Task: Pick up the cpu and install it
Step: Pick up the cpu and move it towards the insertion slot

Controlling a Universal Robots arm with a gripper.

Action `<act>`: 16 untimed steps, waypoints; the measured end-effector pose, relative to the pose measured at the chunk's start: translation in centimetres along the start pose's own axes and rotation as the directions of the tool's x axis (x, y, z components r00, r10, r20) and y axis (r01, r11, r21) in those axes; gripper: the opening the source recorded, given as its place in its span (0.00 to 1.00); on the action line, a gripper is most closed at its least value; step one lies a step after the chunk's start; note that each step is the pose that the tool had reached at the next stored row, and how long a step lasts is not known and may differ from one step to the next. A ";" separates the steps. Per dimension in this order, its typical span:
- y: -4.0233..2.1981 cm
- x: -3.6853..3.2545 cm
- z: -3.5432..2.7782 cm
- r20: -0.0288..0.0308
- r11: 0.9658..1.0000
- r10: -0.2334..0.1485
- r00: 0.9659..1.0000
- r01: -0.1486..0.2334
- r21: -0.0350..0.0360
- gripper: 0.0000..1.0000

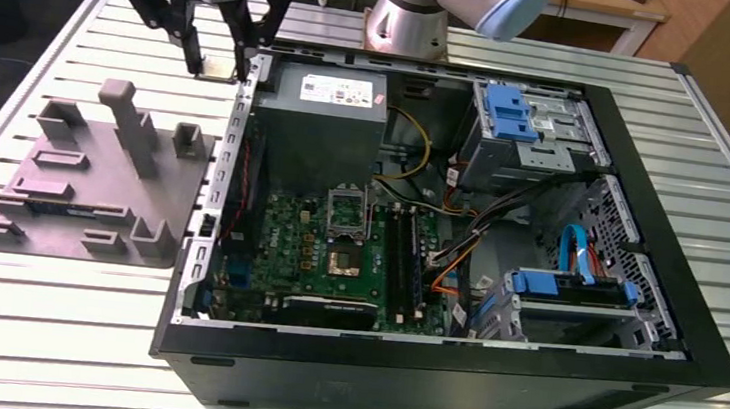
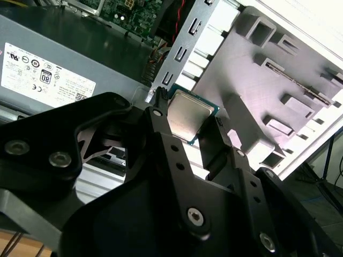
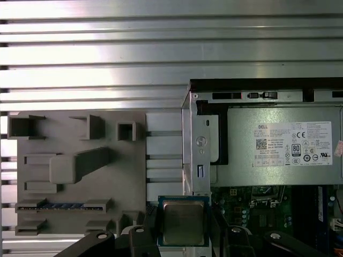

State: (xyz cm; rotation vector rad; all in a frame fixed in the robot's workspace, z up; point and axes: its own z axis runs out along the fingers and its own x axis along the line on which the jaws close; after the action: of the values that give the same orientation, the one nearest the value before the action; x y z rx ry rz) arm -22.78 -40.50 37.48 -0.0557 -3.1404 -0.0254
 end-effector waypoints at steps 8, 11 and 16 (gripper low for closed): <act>-0.04 0.00 0.02 0.000 1.000 0.000 1.000 0.000 0.000 0.47; -0.30 -0.01 0.01 0.000 1.000 0.000 1.000 0.000 0.000 0.47; -0.48 -0.10 0.03 0.000 1.000 0.000 1.000 0.000 0.002 0.47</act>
State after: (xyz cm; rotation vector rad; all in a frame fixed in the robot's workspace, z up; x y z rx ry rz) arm -22.70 -40.98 37.44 -0.0556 -3.1405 -0.0230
